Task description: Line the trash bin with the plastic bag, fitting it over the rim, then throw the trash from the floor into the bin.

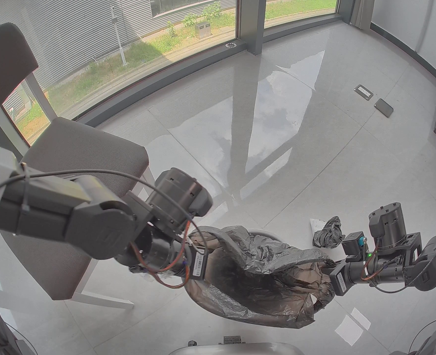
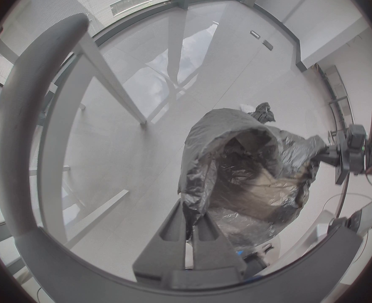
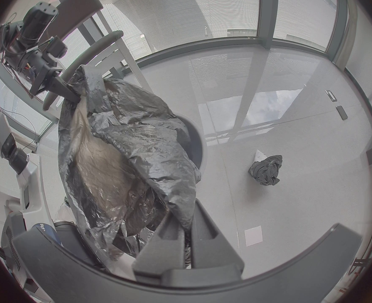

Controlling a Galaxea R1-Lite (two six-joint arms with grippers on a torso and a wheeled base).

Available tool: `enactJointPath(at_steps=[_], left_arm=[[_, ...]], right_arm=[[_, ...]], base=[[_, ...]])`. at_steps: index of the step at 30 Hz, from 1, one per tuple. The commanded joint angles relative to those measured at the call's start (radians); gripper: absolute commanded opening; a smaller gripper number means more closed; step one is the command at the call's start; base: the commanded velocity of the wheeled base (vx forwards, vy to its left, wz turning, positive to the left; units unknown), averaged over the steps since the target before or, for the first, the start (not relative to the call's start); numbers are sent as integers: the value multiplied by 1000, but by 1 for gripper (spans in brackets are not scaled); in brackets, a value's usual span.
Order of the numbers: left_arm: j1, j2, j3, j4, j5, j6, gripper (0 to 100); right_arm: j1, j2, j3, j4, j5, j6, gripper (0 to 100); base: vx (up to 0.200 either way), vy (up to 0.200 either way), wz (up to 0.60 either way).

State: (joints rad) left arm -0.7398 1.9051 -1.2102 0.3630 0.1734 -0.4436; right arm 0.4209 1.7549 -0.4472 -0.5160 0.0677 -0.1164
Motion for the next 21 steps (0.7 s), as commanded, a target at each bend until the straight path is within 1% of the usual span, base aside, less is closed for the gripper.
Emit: enactJointPath(at_steps=[1, 2, 5, 6, 7, 11, 12, 16, 19, 21], left_arm=[[2, 130, -80, -2, -3, -18, 0], [2, 130, -80, -2, -3, -18, 0], [57, 150, -114, -12, -9, -20, 0], [59, 150, -114, -12, -9, -20, 0], [86, 143, -115, -4, -8, -21, 0], [126, 112, -86, 8, -6, -26, 0], [140, 91, -48, 10, -6, -23, 0], [148, 83, -22, 4, -9, -24, 0], [140, 114, -46, -6, -11, -21, 0], [131, 150, -81, -15, -12, -24, 0]], right_arm=[[-24, 29, -34, -1, 1, -2, 0], [-24, 29, -34, -1, 1, -2, 0], [-42, 103, -119, 1, 1, 1, 0], [-42, 104, -122, -1, 1, 1, 0], [-48, 141, -162, 1, 1, 1, 0], [-53, 221, -242, 1, 1, 1, 0], [-54, 271, -292, 1, 1, 1, 0], [-77, 348, -369, 1, 1, 15, 0], [-97, 356, -354, 5, 1, 14, 0], [-99, 350, -312, 1, 1, 11, 0]], base=[[0, 0, 0], [0, 0, 0], [0, 0, 0], [0, 0, 0], [0, 0, 0], [0, 0, 0], [0, 0, 0], [0, 0, 0], [0, 0, 0], [0, 0, 0]])
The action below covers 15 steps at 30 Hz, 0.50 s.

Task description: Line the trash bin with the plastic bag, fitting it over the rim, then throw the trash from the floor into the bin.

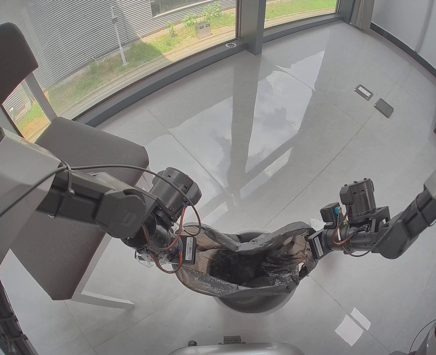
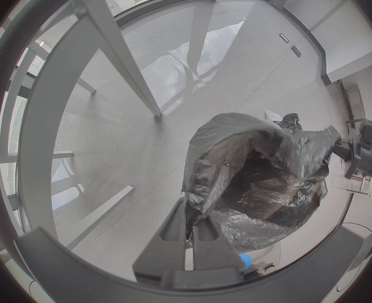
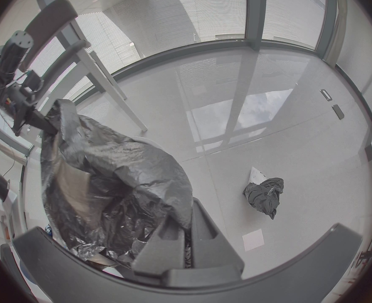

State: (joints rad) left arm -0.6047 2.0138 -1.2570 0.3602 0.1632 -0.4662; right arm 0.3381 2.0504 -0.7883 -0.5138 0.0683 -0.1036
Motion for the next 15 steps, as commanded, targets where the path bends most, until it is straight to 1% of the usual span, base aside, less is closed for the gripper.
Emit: enactJointPath(at_steps=[1, 5, 7, 12, 15], left_arm=[[-12, 62, -56, -14, -2, -2, 0], [-37, 158, -160, -10, -2, -6, 0], [-38, 174, -182, -10, -2, -9, 0], [-32, 181, -206, -4, -2, -20, 0], [-24, 154, -211, -4, -2, -57, 0]], right_arm=[[-16, 48, 49, -3, 1, -5, 0], [-5, 1, 118, -3, 1, -5, 0], [-1, -4, 121, -3, 1, -10, 0], [6, 8, 96, -2, 2, -13, 0], [-7, 62, 26, -3, 4, -8, 0]], base=[[0, 0, 0], [0, 0, 0], [0, 0, 0], [0, 0, 0], [0, 0, 0]])
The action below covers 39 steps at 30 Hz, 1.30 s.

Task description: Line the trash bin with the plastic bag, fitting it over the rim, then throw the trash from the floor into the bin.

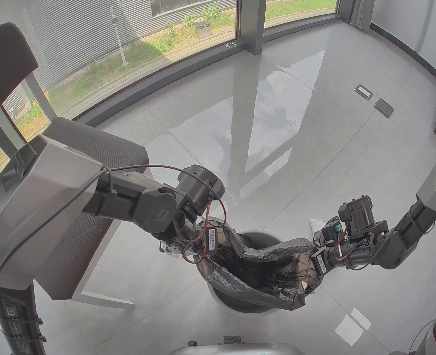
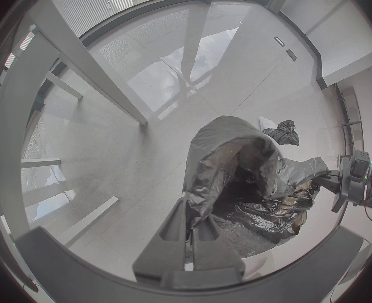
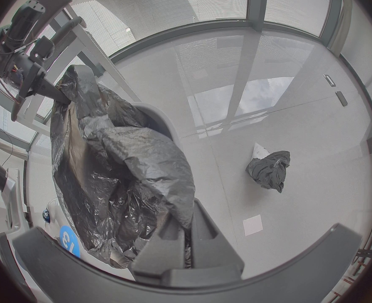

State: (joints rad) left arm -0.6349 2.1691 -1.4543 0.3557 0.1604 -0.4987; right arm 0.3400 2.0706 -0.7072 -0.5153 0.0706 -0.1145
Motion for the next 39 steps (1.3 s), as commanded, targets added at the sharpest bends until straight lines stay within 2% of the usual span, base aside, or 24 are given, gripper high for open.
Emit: enactJointPath(at_steps=[1, 7, 14, 19, 20, 23, 29, 32, 39], left_arm=[[11, -14, -14, 0, 2, -34, 0], [47, -29, -15, -4, 2, -41, 0], [50, -8, -21, -4, 7, -58, 0], [47, 37, -80, -3, 8, -84, 0], [47, 37, -80, -3, 8, -84, 0], [35, 64, -150, 5, 11, -132, 0], [31, 64, -184, 23, 14, -136, 0], [38, 66, -186, 20, 16, -136, 0], [43, 78, -187, 12, 28, -138, 0]], right_arm=[[-24, 54, -75, -2, 1, 4, 0], [-105, 94, -126, 3, 5, -4, 0], [-116, 115, -127, 1, 5, -2, 0], [-107, 138, -170, 8, 6, 6, 0], [-107, 138, -170, 8, 6, 6, 100], [-113, 131, -173, -2, 3, 29, 100], [-159, 45, -163, -2, 0, 9, 100], [-151, -20, -143, -2, 3, -2, 100], [19, -127, -63, -9, 14, -19, 100]], base=[[0, 0, 0], [0, 0, 0], [0, 0, 0], [0, 0, 0], [0, 0, 0], [0, 0, 0], [0, 0, 0], [0, 0, 0], [0, 0, 0]])
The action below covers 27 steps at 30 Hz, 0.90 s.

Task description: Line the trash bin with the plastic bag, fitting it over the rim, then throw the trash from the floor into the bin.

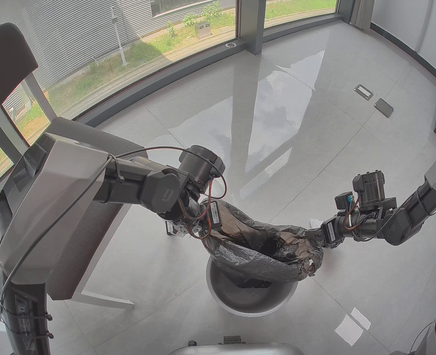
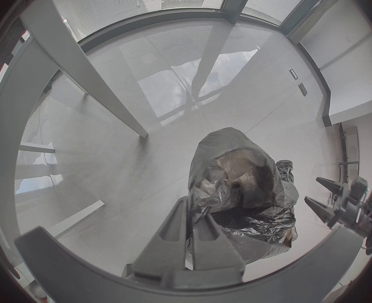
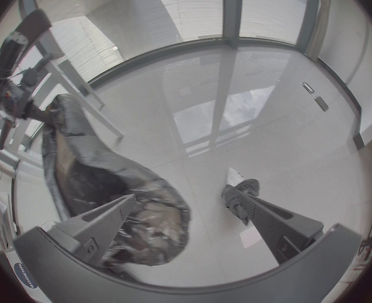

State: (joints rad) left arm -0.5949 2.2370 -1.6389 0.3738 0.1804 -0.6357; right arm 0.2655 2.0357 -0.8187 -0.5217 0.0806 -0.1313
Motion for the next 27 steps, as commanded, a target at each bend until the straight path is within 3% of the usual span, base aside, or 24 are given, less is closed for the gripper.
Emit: enactJointPath(at_steps=[1, 3, 4, 9, 18, 27], left_arm=[[3, 12, -2, -7, 11, -1, 0], [3, 12, -4, -10, 11, -2, 0], [3, 13, -7, -10, 13, -2, 100], [18, 21, -18, -10, 14, 1, 100], [33, -63, -2, 8, 31, 1, 100], [35, -215, -1, 60, 31, 10, 100]], right_arm=[[116, -95, 56, -3, 4, -1, 100], [147, -104, 67, -4, 4, -1, 100], [161, -108, 73, -4, 5, -1, 100], [241, -108, 90, -18, 54, -10, 100], [319, -25, 81, -46, 60, -10, 100], [294, 146, 20, -87, 60, -34, 100]], base=[[0, 0, 0], [0, 0, 0], [0, 0, 0], [0, 0, 0], [0, 0, 0], [0, 0, 0]])
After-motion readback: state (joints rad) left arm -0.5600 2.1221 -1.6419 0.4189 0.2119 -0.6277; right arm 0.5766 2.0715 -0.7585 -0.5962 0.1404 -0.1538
